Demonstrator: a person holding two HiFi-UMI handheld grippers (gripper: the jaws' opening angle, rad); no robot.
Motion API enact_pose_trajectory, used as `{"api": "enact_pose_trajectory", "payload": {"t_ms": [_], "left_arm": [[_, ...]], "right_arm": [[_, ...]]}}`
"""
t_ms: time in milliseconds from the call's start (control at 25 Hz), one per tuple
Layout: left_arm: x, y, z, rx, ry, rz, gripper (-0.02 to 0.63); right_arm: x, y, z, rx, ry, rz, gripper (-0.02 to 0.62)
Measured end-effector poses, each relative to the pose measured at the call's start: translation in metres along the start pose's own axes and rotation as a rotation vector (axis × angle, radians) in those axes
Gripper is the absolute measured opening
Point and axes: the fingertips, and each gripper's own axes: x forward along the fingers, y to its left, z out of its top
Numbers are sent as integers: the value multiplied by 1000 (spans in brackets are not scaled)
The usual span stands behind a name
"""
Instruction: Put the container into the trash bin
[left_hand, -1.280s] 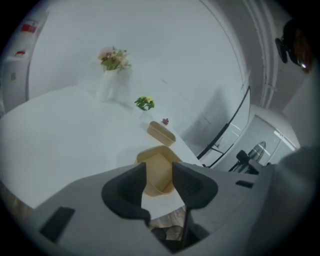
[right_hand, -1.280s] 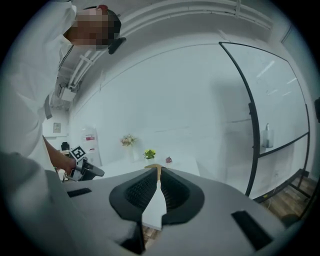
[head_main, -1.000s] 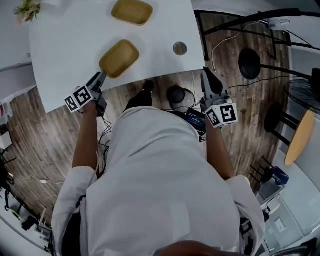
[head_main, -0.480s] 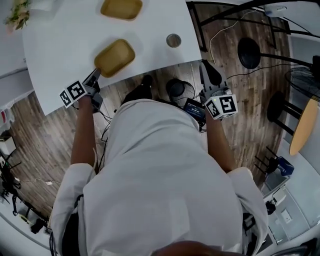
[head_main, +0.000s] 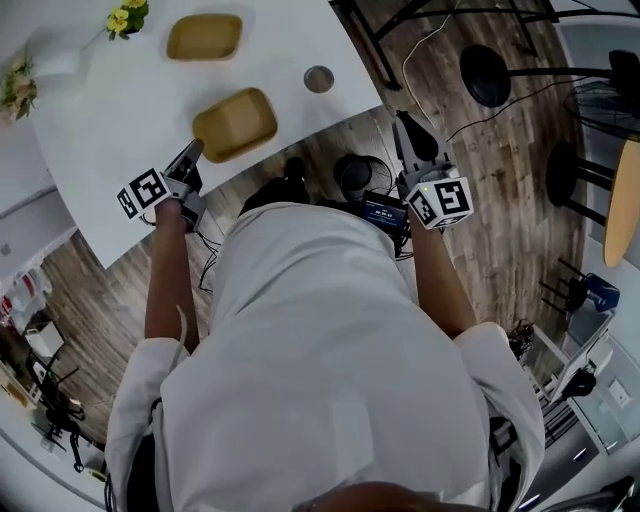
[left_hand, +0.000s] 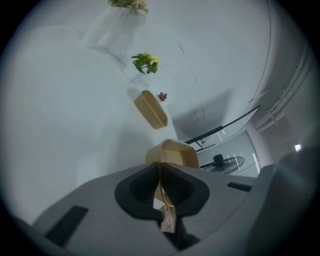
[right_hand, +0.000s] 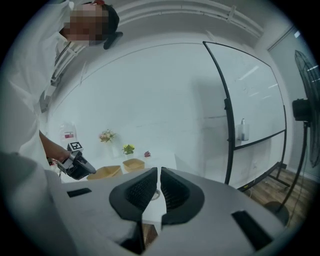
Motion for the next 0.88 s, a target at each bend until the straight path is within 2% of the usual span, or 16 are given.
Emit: {"api": "enact_pose_trajectory", "payload": {"t_ms": [200,440,640,880], "left_arm": [[49,-50,14,95,65,-96,20],[112,-118,-6,212,179,-193,20],[164,-183,-43,314,300,-294,20],[203,-246,-118,388,406,-357,20]], "right_arm": [[-27,-24,-1,19,-34,-116,43],[-80,-55,-4,36,-68,-257,43],[-154,-82,-12,25,-115,-443,43],[-250,-101,-31,51,-158,-590,43]]}}
